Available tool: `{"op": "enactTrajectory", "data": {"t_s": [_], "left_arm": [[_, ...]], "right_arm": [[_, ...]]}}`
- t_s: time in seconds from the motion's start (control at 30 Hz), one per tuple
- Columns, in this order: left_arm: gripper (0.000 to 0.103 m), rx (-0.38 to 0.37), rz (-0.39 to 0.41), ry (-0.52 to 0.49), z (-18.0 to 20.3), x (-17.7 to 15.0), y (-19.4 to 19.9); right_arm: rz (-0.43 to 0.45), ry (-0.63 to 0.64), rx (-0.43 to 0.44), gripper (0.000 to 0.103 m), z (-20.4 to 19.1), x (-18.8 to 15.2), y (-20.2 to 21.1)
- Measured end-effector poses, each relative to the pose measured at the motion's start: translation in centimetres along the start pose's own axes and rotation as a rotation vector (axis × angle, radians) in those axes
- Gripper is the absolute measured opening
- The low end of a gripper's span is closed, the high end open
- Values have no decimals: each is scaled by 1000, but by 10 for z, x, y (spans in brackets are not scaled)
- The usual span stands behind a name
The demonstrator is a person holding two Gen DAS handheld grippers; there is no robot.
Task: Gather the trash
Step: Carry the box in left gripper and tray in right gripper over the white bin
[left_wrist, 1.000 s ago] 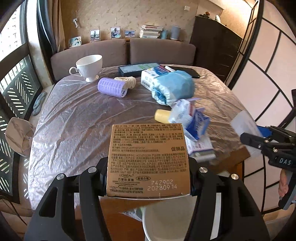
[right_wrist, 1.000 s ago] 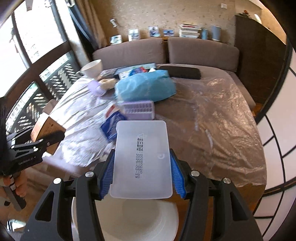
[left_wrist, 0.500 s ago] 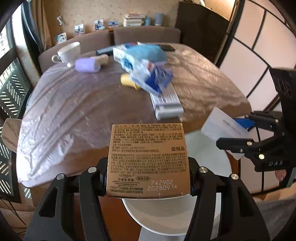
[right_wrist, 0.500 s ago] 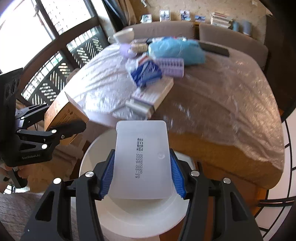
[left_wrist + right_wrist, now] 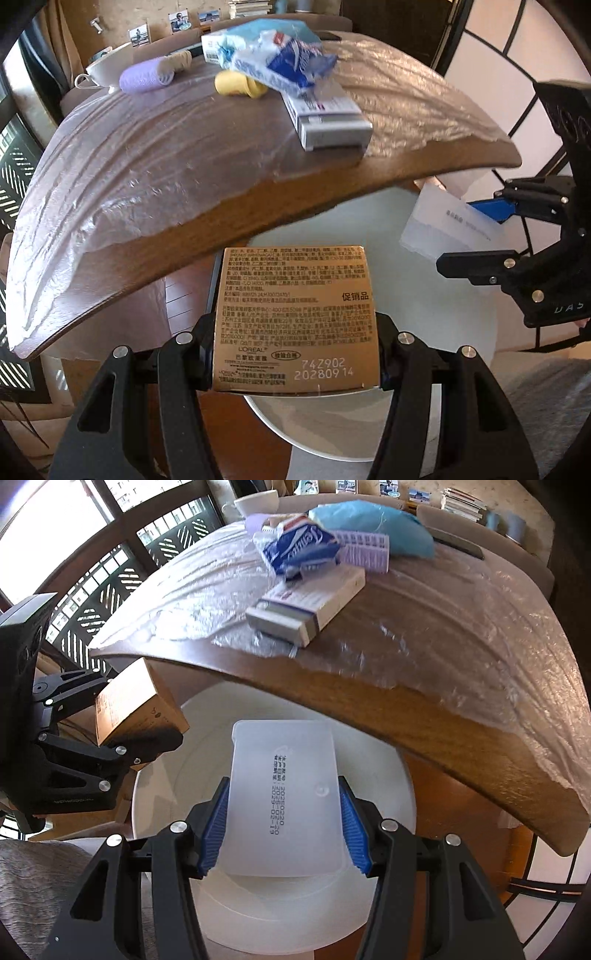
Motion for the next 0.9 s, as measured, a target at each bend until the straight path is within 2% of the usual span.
{"op": "enactTrajectory", "data": {"t_s": [0.27, 0.9], "left_arm": [[60, 12, -53, -9, -4, -9, -23], [60, 39, -120, -22, -8, -21, -63]], "right_arm": [[-27, 22, -15, 54, -3, -5, -20], [-86, 43, -36, 54, -4, -8, -56]]}}
Point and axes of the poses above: each gripper's, at about its wrist camera, not at the fingertips, and y roughly against the way its jaws point, z to its right, x to its top, the point moved 2 cm from there along -y, roughly the way its jaws point, and after that the axes turned 15 degrees about -x, right-handed, at the moved point
